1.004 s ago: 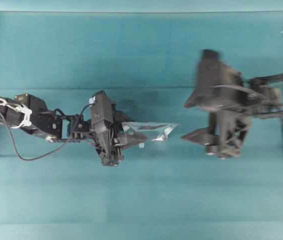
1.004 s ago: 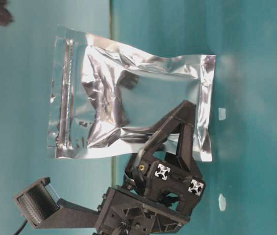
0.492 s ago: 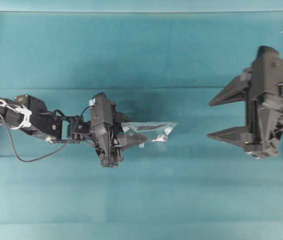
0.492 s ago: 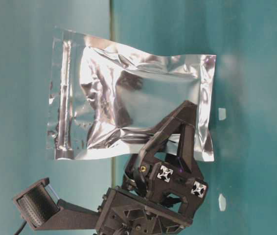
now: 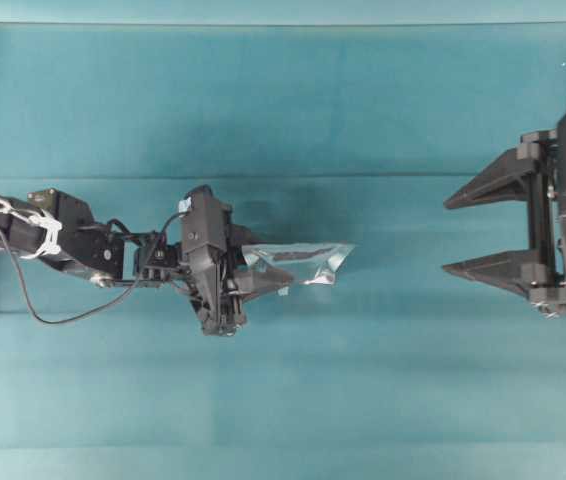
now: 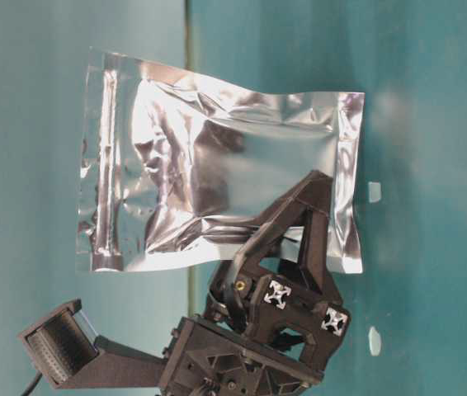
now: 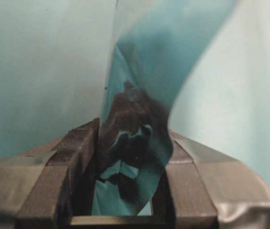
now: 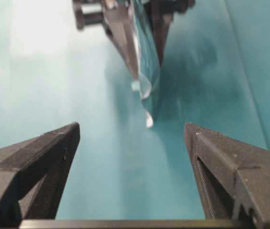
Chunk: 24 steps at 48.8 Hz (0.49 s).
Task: Hand over the silver zip bag and make it stand upright.
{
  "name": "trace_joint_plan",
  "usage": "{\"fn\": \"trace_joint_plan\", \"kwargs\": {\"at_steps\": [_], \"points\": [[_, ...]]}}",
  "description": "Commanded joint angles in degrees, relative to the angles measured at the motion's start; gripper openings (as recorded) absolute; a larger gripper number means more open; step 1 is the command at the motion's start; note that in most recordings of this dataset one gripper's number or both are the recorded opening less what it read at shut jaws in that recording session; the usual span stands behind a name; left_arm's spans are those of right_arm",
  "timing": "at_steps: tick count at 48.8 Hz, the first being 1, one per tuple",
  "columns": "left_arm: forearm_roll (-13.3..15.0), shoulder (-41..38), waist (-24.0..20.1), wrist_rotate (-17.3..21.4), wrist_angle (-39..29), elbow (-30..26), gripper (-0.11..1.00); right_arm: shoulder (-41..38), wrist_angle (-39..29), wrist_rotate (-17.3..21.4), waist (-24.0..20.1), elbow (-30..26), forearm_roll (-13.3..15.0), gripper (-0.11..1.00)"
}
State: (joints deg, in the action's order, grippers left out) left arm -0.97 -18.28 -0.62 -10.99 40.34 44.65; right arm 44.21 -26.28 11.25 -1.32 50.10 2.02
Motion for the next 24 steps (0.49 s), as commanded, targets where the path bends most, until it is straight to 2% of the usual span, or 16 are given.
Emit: {"fn": "trace_joint_plan", "kwargs": {"at_steps": [1, 24], "points": [[-0.18, 0.53, 0.53, 0.09, 0.18, -0.09, 0.31, 0.35, 1.76, 0.62, 0.18, 0.0, -0.18, 0.9], [-0.18, 0.53, 0.53, 0.18, 0.09, -0.09, 0.3, 0.35, 2.46, 0.62, 0.18, 0.97, -0.26, 0.89]]}}
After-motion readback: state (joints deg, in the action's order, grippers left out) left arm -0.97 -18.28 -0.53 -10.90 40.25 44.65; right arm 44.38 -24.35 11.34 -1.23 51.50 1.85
